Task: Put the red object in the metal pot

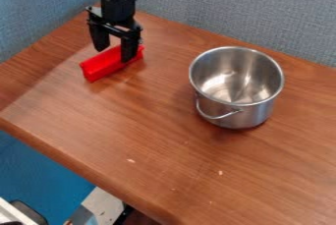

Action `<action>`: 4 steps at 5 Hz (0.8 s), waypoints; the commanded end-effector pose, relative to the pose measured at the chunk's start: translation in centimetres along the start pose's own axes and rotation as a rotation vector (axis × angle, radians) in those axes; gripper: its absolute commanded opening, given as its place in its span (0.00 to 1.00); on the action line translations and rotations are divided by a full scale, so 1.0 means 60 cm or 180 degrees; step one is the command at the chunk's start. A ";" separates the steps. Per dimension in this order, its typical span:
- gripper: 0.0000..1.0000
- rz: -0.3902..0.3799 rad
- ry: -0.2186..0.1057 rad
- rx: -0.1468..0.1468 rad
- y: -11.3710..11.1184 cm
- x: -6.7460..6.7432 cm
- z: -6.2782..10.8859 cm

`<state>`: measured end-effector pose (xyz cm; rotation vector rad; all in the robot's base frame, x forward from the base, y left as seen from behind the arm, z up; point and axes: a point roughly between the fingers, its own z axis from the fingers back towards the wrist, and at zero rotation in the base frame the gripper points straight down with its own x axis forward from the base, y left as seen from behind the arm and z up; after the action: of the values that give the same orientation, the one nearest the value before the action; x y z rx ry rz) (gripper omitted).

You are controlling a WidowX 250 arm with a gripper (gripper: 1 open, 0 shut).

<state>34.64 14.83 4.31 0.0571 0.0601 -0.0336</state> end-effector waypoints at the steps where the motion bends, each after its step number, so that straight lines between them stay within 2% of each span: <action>1: 1.00 0.0002 -0.0162 0.0061 0.002 0.019 0.033; 2: 1.00 0.0029 -0.0167 0.0061 0.002 0.025 0.040; 4: 1.00 0.0072 -0.0133 0.0074 0.006 0.032 0.034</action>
<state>35.74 14.83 4.42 0.0515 0.0694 -0.0042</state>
